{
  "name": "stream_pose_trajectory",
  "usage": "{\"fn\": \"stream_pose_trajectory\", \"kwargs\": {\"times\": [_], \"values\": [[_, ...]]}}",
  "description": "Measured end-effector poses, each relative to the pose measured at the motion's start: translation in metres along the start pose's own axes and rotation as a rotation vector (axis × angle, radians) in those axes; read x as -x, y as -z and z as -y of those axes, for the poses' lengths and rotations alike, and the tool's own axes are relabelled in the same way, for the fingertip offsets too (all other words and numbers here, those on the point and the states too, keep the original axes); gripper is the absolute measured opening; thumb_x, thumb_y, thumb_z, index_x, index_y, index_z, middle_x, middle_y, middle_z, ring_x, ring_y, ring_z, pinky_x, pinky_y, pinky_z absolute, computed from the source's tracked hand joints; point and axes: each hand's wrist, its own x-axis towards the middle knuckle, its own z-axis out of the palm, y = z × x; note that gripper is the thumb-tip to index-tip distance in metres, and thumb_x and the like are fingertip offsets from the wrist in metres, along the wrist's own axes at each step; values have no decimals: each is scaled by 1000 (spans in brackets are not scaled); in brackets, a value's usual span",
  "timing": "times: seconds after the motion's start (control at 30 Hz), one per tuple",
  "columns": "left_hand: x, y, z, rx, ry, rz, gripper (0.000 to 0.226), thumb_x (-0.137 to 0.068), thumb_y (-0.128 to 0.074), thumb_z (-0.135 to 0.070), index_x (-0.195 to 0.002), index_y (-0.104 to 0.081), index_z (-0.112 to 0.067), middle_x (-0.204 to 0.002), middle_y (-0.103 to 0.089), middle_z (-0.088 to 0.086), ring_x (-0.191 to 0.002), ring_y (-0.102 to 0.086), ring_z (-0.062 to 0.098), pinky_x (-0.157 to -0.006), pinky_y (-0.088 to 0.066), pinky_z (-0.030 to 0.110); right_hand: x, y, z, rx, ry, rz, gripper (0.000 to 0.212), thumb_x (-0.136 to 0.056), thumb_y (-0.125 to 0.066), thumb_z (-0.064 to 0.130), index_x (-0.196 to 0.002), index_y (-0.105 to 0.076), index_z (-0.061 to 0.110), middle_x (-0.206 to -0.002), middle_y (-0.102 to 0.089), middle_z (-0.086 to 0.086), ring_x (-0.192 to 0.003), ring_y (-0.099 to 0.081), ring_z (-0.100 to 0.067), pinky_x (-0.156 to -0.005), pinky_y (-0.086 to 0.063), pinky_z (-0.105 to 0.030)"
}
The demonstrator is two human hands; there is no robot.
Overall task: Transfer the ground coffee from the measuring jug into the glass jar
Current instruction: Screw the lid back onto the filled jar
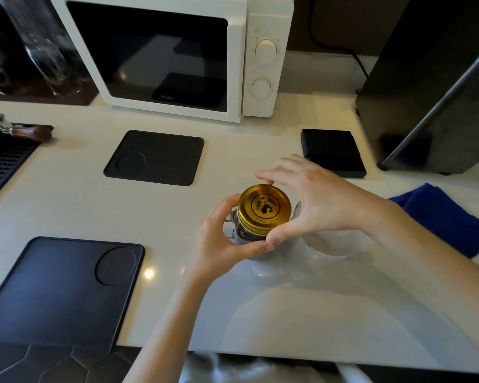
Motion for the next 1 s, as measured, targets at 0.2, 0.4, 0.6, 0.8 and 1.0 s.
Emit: {"fn": "stream_pose_trajectory", "kwargs": {"times": [0.2,0.4,0.6,0.8,1.0], "values": [[1,0,-5,6,12,-12,64,-50,-82,-48,-106,-51,-50,-102,-65,-20,-98,-60,0,-80,-46,14,3,-12,4,-124,-81,-168,72,-54,-83,49,-117,-58,23,-101,-54,7,-98,-50,-13,-81,-42,-27],[2,-1,-7,-22,-7,-57,61,-51,-83,-49,-106,-56,-51,-107,-63,-25,-99,-62,5,-84,-49,24,8,-26,9,-138,-140,-293,69,-55,-82,49,-115,-59,24,-99,-56,2,-93,-45,-16,-77,-35,-25],[-7,2,-7,-45,3,-55,60,-50,-83,-47,-106,-60,-46,-98,-68,-24,-95,-62,2,-81,-49,20,1,-23,6,-108,-129,-290,68,-56,-81,50,-115,-59,23,-100,-56,1,-93,-45,-16,-73,-34,-24],[-31,4,-2,-15,42,-48,64,-50,-83,-44,-109,-65,-31,-102,-69,-11,-94,-62,2,-80,-46,15,-21,-14,-6,-147,-135,-291,68,-57,-81,50,-114,-60,19,-101,-56,0,-95,-48,-19,-78,-45,-32],[-68,5,3,-39,58,-36,55,-53,-88,-31,-103,-65,-30,-97,-67,-17,-90,-60,-4,-78,-45,11,-49,-3,-25,-186,-122,-285,66,-59,-81,48,-114,-60,18,-106,-57,-1,-98,-51,-18,-81,-51,-40]]}}
